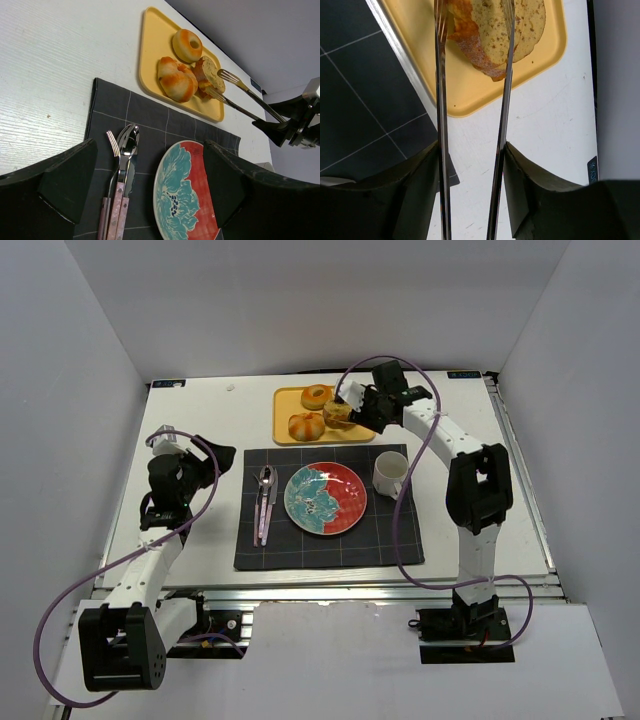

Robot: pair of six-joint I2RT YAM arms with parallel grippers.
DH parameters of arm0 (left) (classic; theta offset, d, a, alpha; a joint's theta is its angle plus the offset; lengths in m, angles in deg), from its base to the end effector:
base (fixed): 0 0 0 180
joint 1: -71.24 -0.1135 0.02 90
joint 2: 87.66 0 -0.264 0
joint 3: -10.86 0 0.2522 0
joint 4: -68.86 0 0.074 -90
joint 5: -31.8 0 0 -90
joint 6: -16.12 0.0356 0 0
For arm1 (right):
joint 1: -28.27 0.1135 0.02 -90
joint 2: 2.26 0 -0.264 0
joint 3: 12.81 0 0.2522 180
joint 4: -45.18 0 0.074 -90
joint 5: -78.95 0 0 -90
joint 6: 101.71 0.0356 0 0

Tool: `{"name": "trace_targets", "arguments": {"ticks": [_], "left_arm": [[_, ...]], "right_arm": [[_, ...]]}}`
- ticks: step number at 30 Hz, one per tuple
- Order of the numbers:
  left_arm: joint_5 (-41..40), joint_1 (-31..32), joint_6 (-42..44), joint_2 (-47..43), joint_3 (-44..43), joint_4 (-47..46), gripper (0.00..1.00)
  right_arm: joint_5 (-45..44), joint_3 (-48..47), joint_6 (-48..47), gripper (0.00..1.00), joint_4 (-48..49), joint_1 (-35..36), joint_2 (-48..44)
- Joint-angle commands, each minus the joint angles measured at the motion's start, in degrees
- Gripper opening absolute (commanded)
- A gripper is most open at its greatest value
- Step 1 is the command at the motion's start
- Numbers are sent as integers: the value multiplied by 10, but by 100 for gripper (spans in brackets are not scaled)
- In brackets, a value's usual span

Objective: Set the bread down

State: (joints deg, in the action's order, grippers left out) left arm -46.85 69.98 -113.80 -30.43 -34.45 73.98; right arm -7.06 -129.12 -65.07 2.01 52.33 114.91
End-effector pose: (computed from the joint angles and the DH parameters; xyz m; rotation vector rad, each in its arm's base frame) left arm 0.2281 -0.0020 0.2515 -0.5399 1.8359 -0.6461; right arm 0.4295 0.1945 0.2685 -1.4924 1.8067 -0.1724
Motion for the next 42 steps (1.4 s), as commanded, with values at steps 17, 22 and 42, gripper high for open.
{"name": "trace_targets", "arguments": {"ticks": [17,22,42], "left_arm": [[-5,4,-3,-13,-15,1,95],[-5,3,-8,-18,-10,-5,95],[3,4,3,2,-35,-6,95]], "right_arm": [[-34,28,-35,38,75,6,13],[-33,48,-38,26,96,6,-16],[168,329,-60,16,1,15,-333]]}}
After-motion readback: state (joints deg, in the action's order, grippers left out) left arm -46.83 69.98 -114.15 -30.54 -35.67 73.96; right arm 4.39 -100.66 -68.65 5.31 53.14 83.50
